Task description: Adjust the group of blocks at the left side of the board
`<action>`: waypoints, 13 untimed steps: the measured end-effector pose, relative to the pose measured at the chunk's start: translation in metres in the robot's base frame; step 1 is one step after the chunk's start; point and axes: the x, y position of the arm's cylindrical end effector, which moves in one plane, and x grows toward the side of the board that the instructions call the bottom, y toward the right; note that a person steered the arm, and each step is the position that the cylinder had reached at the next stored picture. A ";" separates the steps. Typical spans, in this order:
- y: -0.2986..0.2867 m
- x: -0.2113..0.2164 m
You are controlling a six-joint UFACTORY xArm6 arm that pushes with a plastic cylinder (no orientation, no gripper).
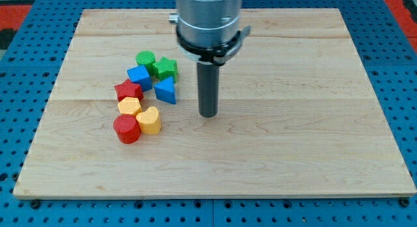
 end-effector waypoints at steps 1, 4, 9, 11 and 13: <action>0.015 -0.041; -0.062 -0.063; -0.050 -0.028; -0.074 0.014; -0.074 0.027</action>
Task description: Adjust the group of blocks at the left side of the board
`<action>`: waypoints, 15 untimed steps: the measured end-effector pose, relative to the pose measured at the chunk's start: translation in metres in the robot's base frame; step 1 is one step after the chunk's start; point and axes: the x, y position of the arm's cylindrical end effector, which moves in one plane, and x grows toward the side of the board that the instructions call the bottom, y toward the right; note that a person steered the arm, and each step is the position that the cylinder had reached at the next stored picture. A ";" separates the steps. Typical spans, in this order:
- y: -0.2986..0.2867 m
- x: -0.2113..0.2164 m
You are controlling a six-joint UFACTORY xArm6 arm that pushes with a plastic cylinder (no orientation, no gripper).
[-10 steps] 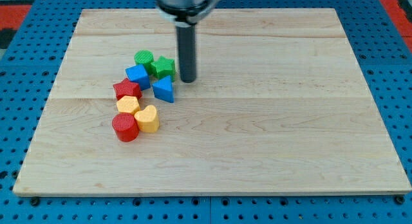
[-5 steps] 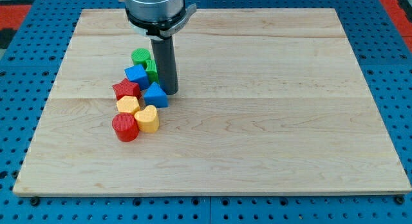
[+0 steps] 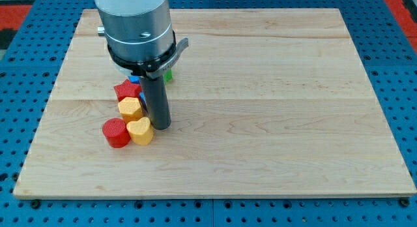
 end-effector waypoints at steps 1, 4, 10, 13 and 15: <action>0.011 -0.004; 0.012 -0.024; 0.042 0.098; -0.065 0.083; -0.065 0.063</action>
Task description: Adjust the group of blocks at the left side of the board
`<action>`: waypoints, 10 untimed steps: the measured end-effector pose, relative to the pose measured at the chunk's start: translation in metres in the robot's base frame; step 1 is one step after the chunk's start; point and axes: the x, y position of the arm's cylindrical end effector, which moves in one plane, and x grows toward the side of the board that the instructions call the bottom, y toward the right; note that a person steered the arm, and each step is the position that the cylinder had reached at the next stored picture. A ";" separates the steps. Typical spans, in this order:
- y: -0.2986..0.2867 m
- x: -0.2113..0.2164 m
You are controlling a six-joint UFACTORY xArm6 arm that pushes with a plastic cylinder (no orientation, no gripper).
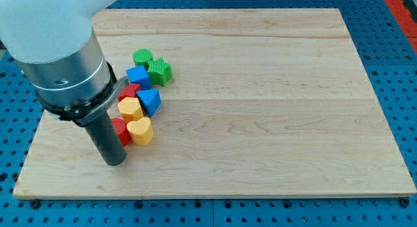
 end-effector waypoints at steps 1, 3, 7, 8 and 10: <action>-0.031 -0.001; -0.029 -0.027; -0.038 -0.024; -0.038 -0.024; 0.008 -0.019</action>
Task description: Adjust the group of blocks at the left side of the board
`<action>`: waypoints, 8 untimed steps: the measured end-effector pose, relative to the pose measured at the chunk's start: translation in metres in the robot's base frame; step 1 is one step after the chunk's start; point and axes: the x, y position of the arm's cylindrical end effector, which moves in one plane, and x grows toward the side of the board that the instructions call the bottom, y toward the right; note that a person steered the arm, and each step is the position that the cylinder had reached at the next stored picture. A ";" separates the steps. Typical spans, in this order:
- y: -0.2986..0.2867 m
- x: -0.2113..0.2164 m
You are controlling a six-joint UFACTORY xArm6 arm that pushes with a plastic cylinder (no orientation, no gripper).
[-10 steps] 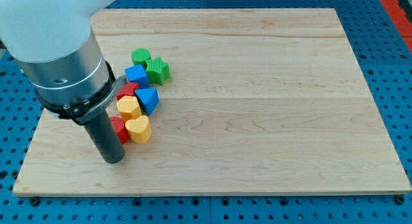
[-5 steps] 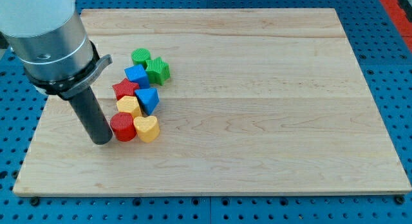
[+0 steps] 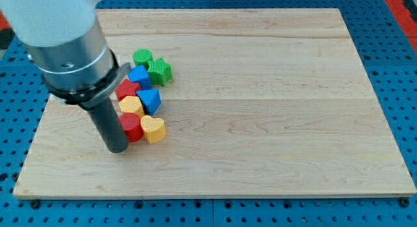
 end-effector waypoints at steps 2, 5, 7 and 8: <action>0.014 0.000; -0.019 -0.021; -0.088 -0.062; -0.092 -0.093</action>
